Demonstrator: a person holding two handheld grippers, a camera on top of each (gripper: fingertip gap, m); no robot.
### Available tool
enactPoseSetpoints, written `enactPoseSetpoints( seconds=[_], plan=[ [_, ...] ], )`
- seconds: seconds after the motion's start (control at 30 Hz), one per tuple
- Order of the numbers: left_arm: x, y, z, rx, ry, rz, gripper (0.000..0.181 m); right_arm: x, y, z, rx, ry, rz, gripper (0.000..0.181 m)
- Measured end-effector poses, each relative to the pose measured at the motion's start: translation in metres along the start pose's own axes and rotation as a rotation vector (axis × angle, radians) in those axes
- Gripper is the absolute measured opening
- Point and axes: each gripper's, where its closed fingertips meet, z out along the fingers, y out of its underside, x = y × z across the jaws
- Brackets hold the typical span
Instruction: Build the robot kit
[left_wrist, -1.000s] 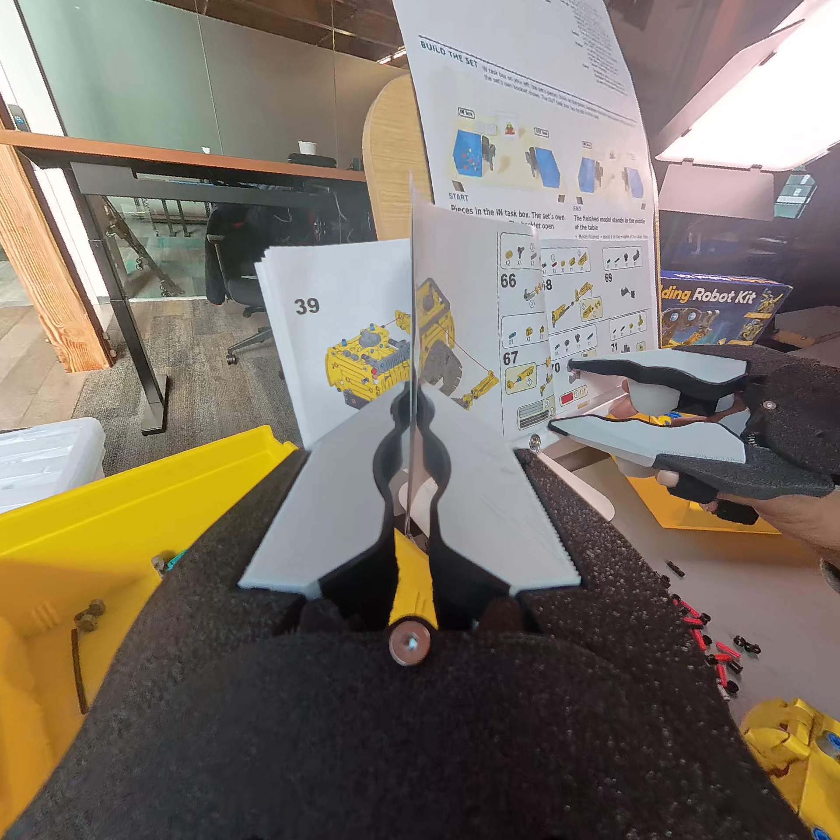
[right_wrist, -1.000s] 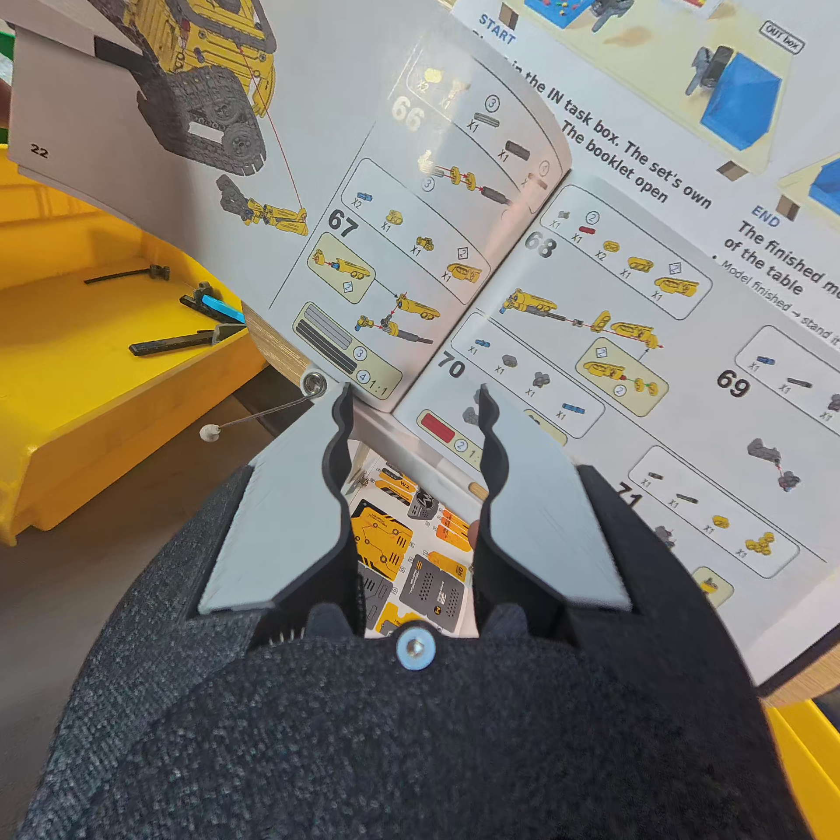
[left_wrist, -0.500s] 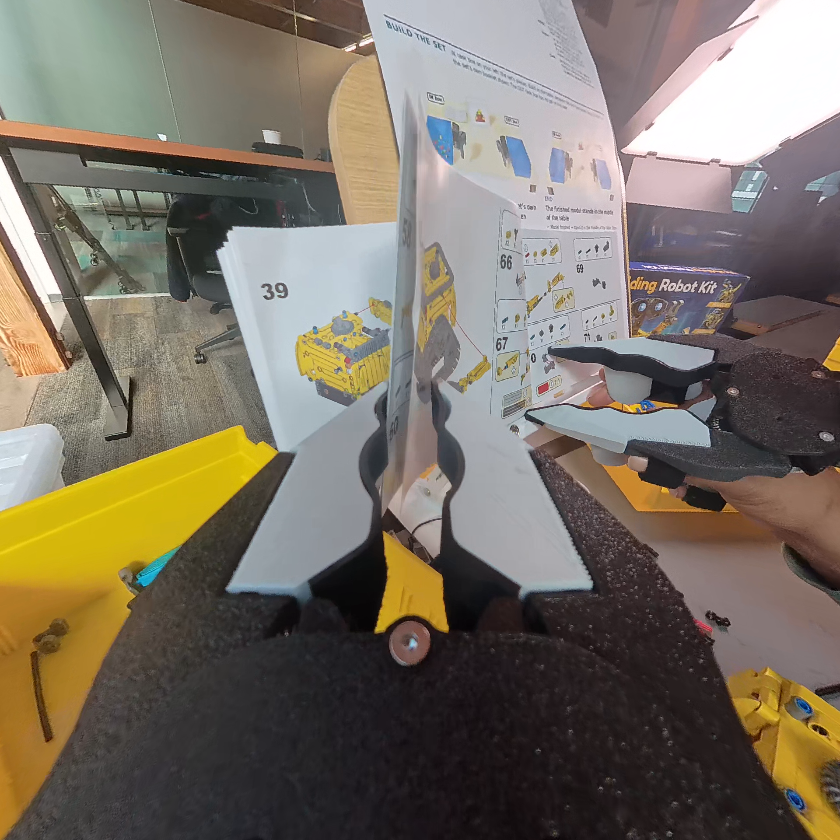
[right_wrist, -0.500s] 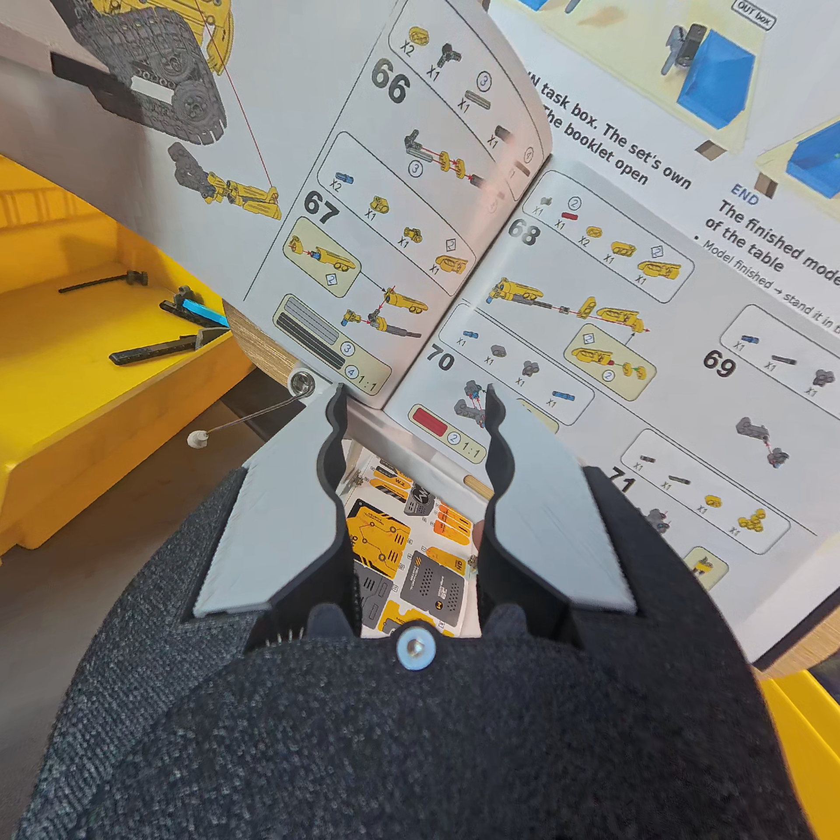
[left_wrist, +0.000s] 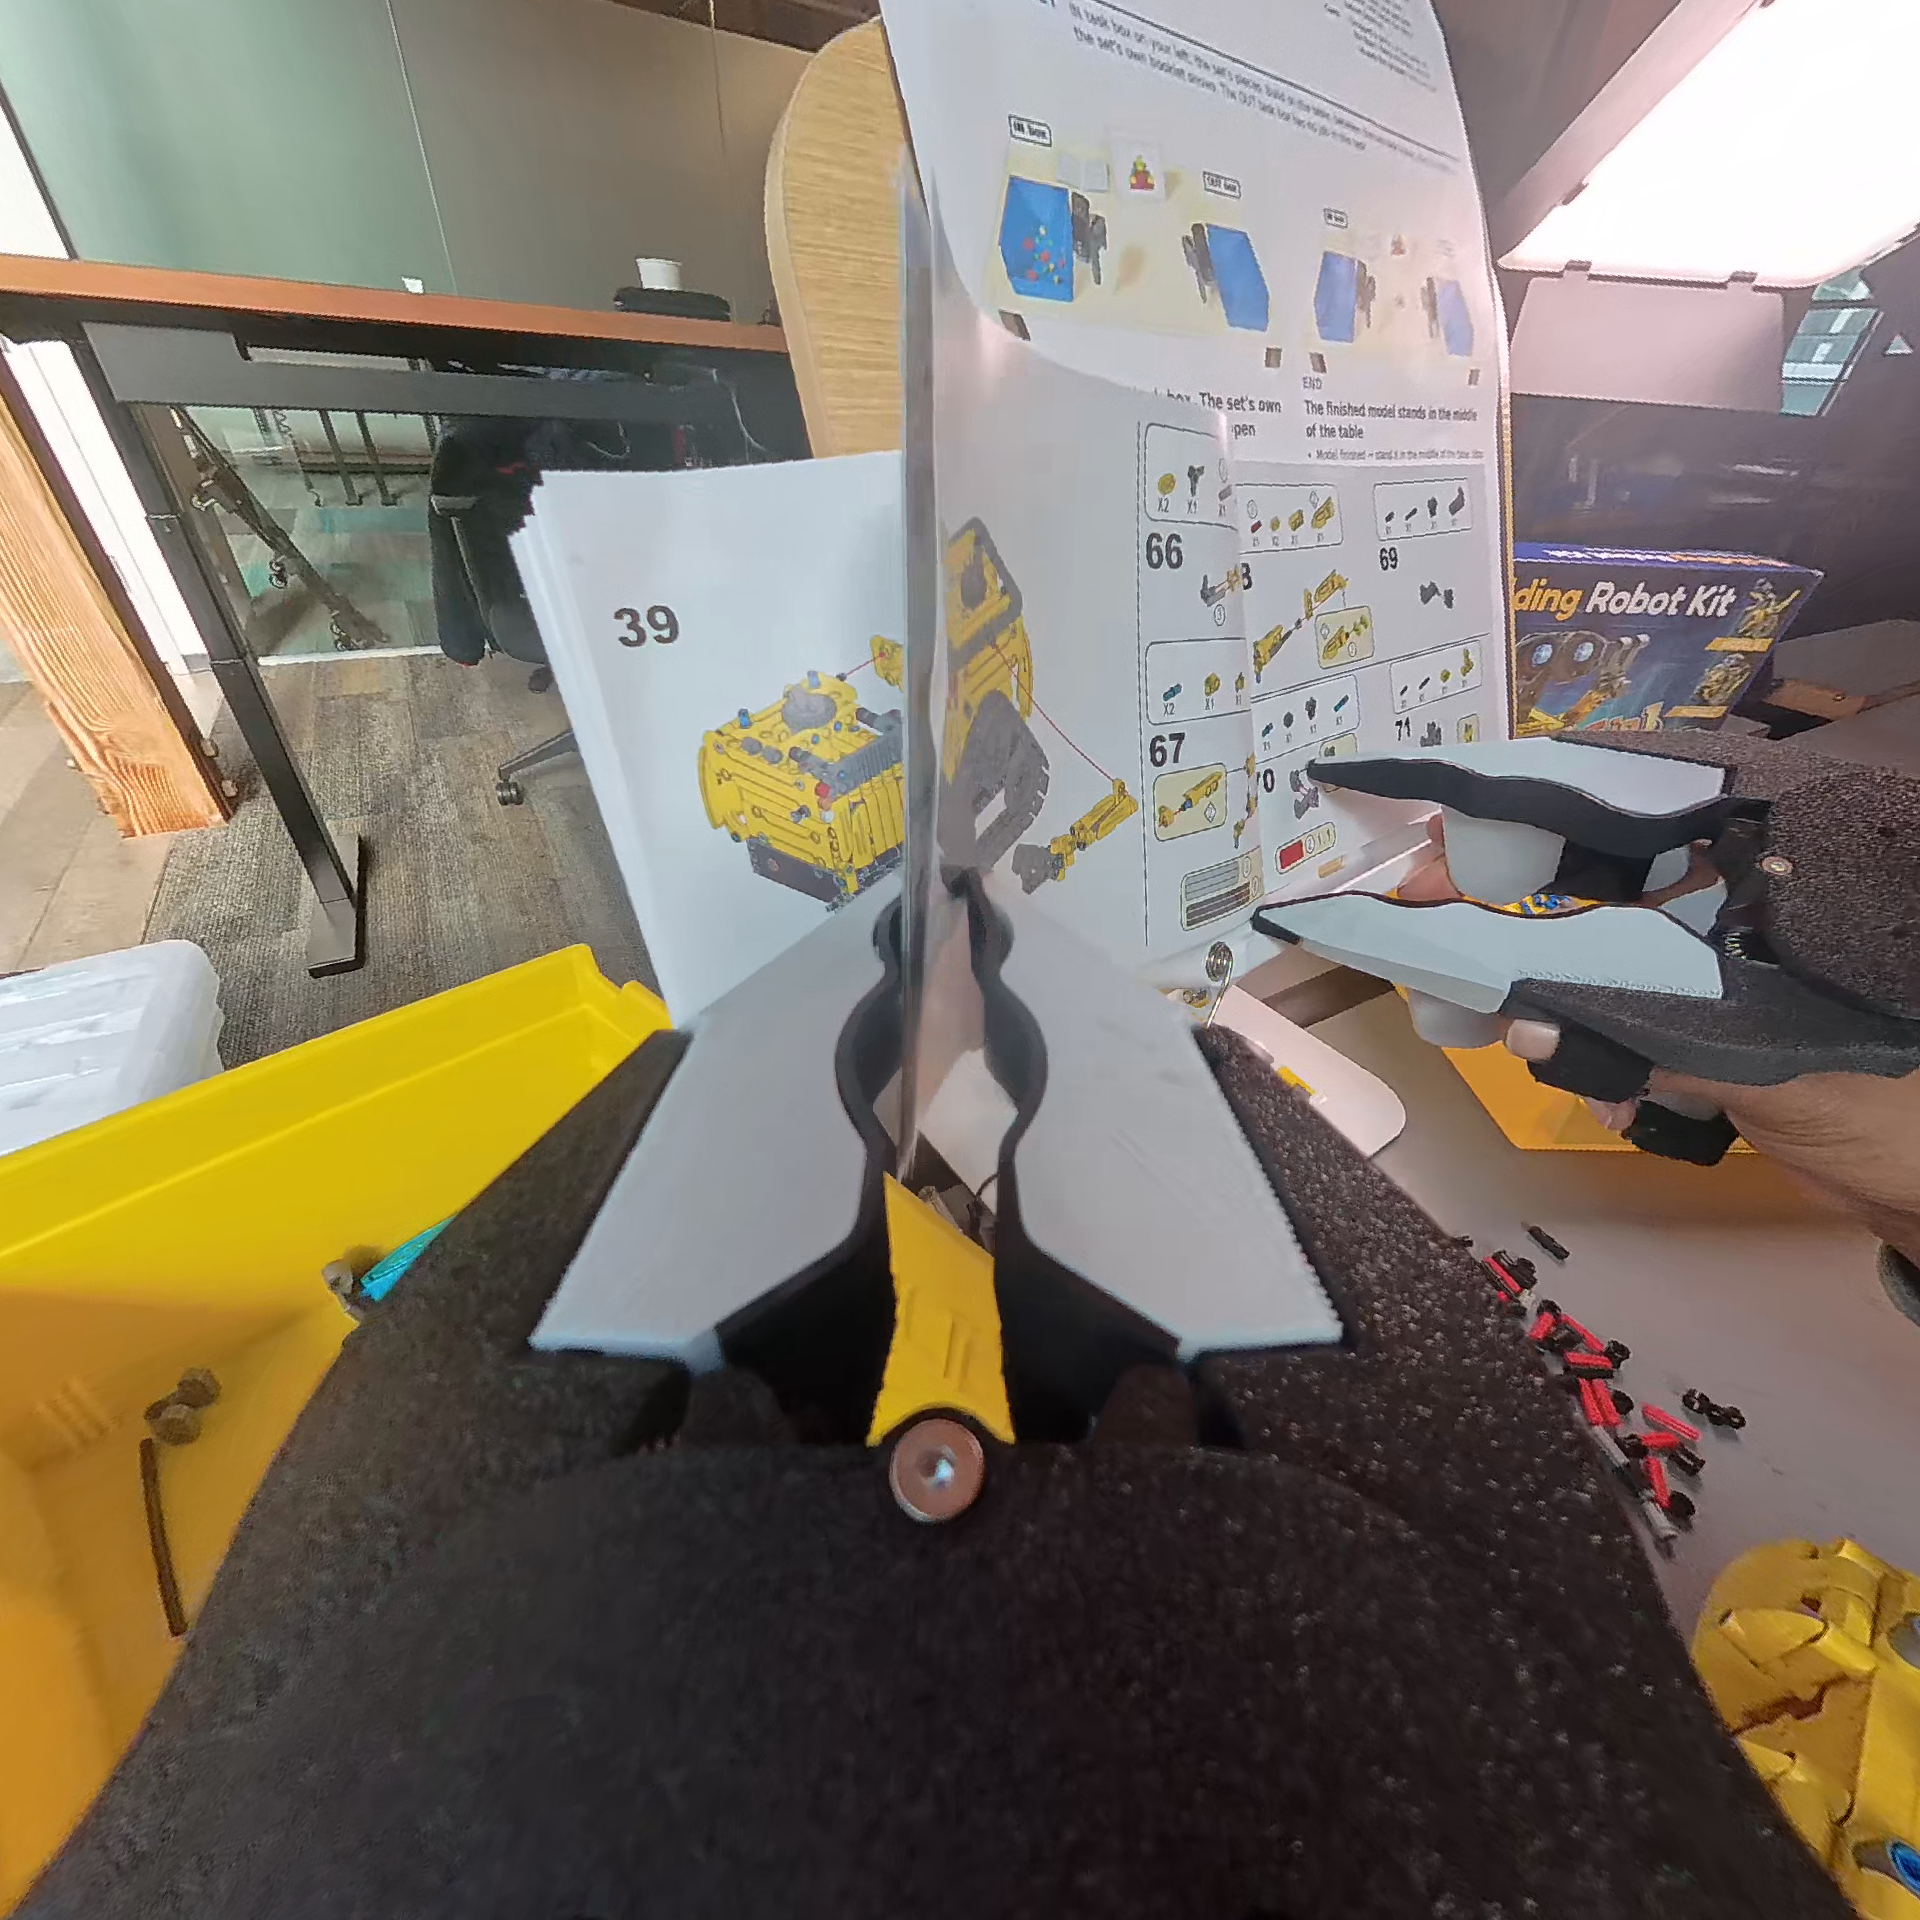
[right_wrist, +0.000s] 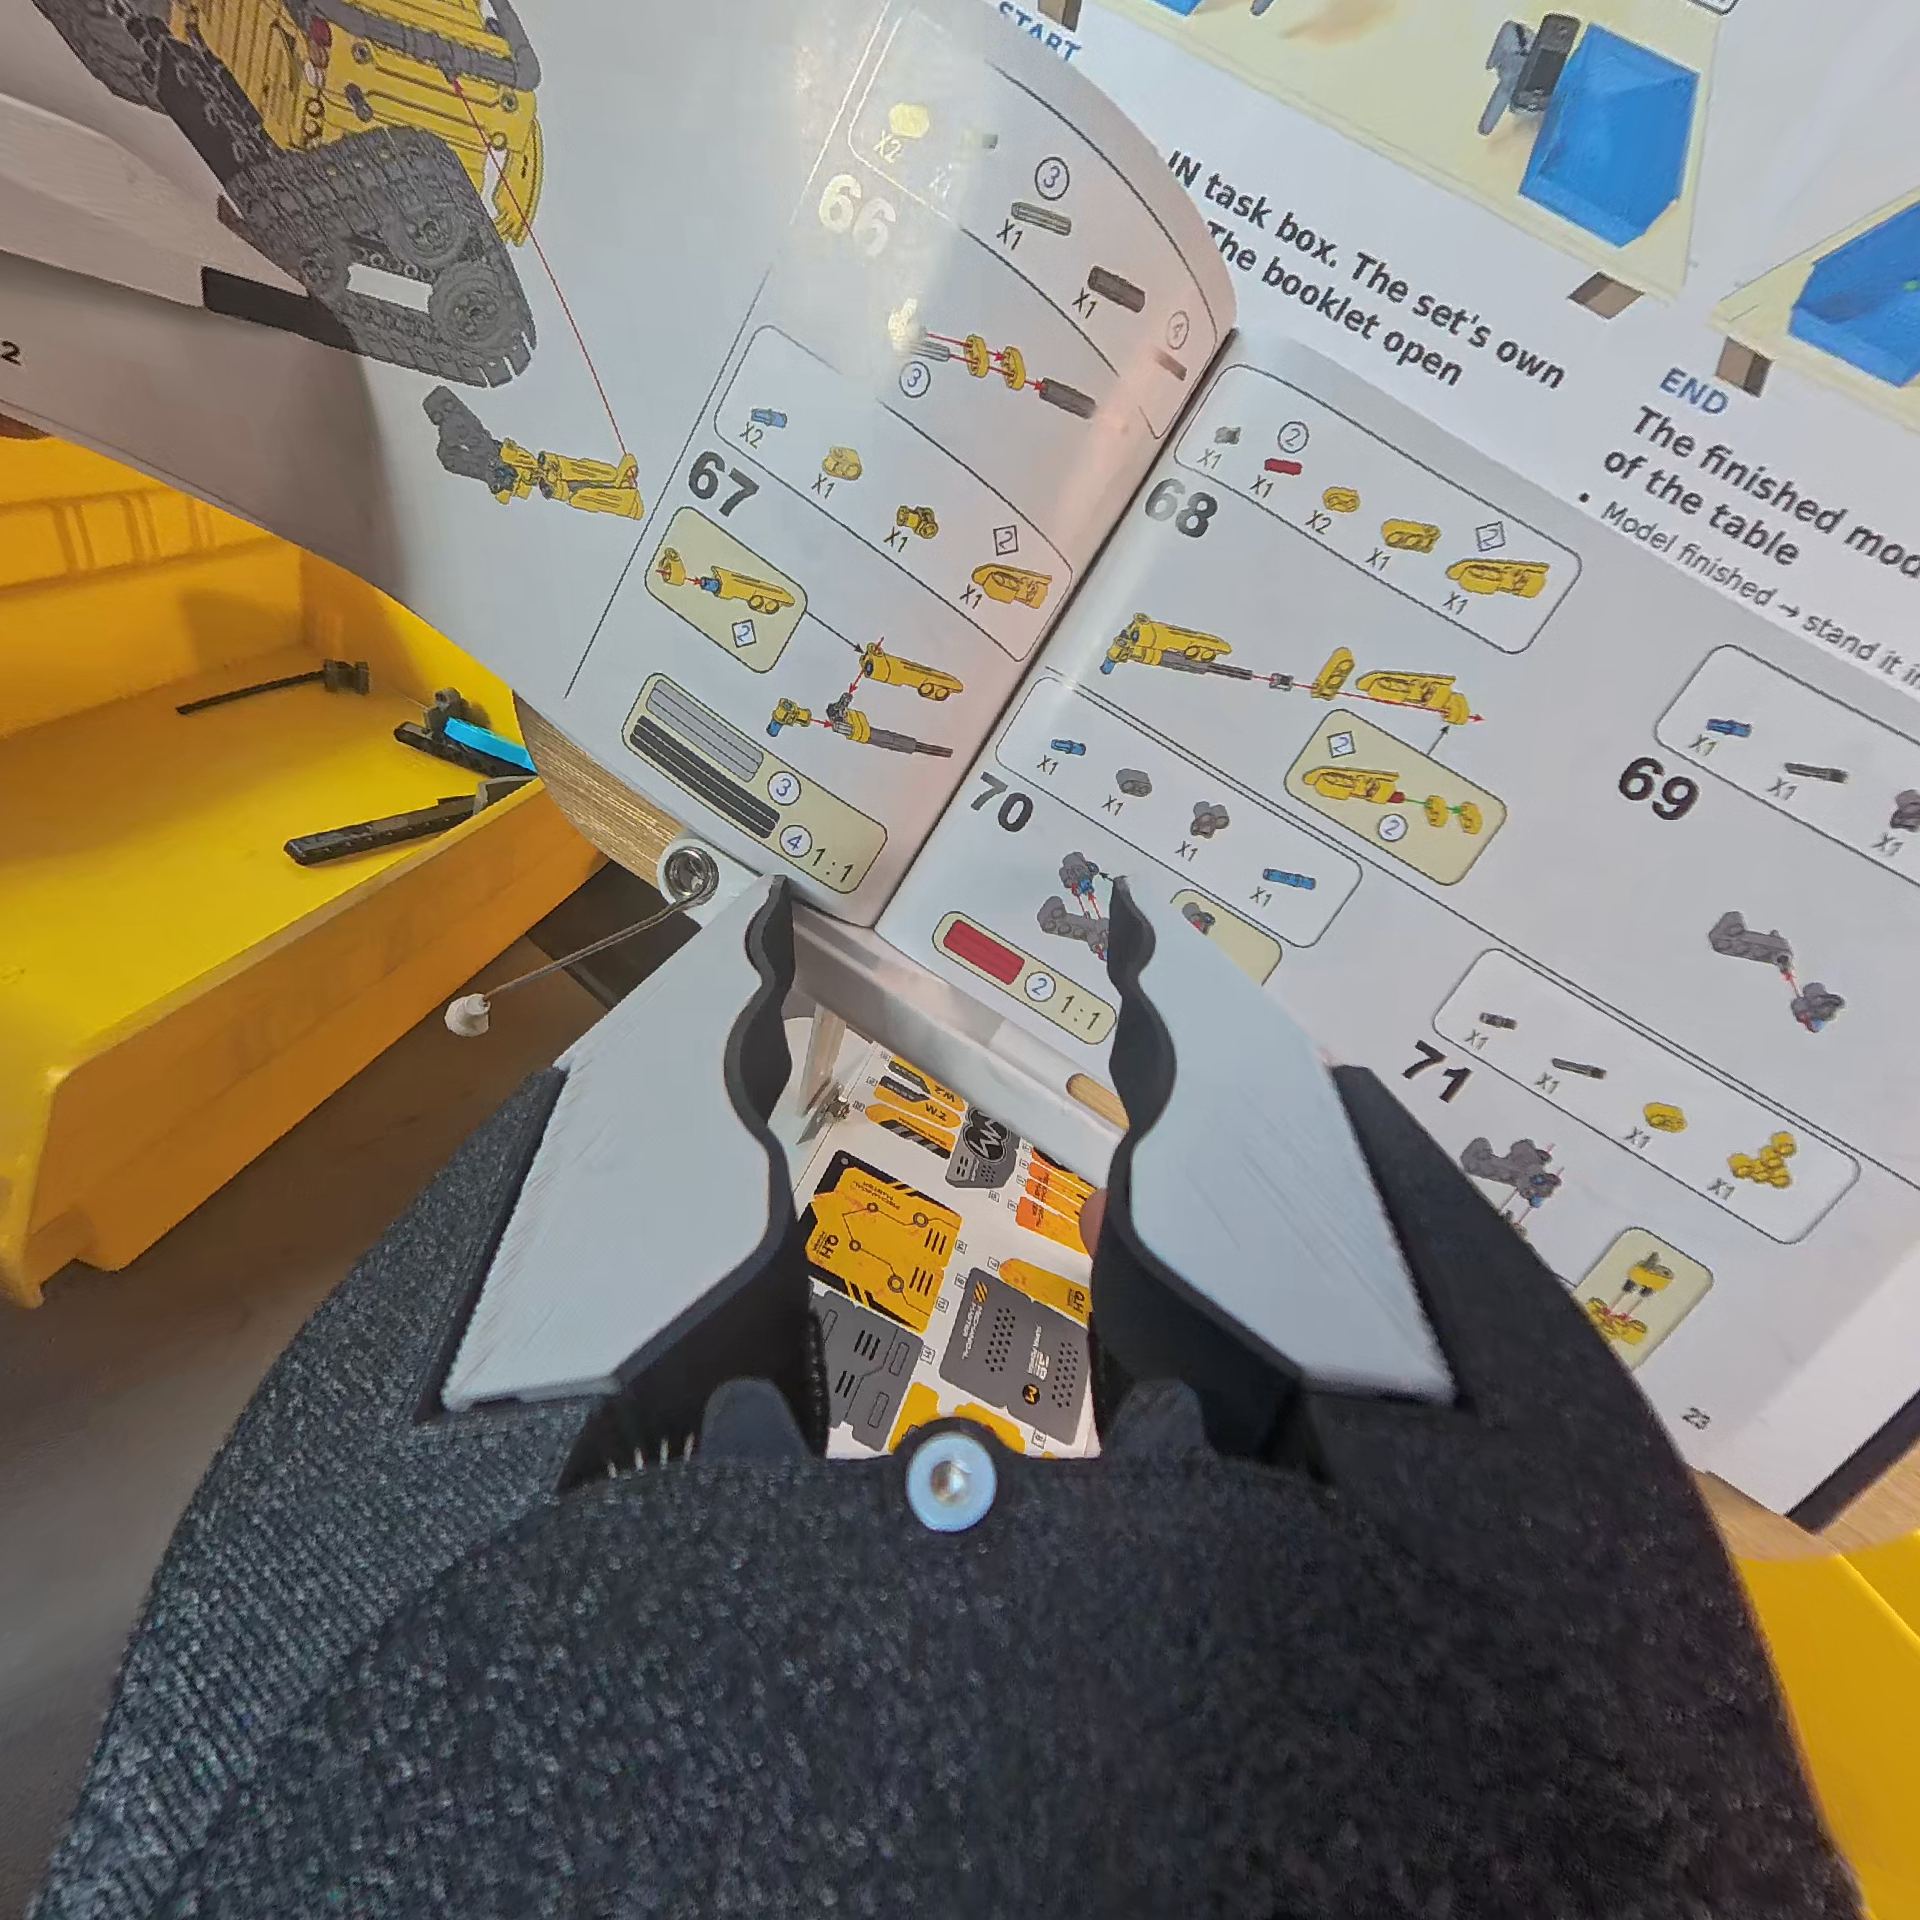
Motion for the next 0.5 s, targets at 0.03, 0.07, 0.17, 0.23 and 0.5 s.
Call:
enactPoseSetpoints(
  seconds=[0.03,0.07,0.17,0.23,0.5],
  plan=[
    [0.002,0.001,0.0,-0.004,0.016,-0.002,0.012,0.0,0.0,0.0,0.001,-0.002,0.005,0.06],
    [0.004,0.001,0.0,-0.009,0.037,-0.005,0.017,0.0,0.0,0.0,0.002,-0.002,0.008,0.06],
    [0.013,0.004,-0.002,-0.03,0.127,-0.029,0.03,0.0,0.0,0.0,0.004,0.001,0.009,0.06],
    [0.016,0.004,-0.003,-0.037,0.147,-0.029,0.033,0.0,0.0,0.0,0.005,0.003,0.01,0.06],
    [0.0,0.009,0.0,-0.057,0.001,0.059,0.012,0.0,0.0,0.0,0.008,0.003,0.011,0.06]
  ],
)
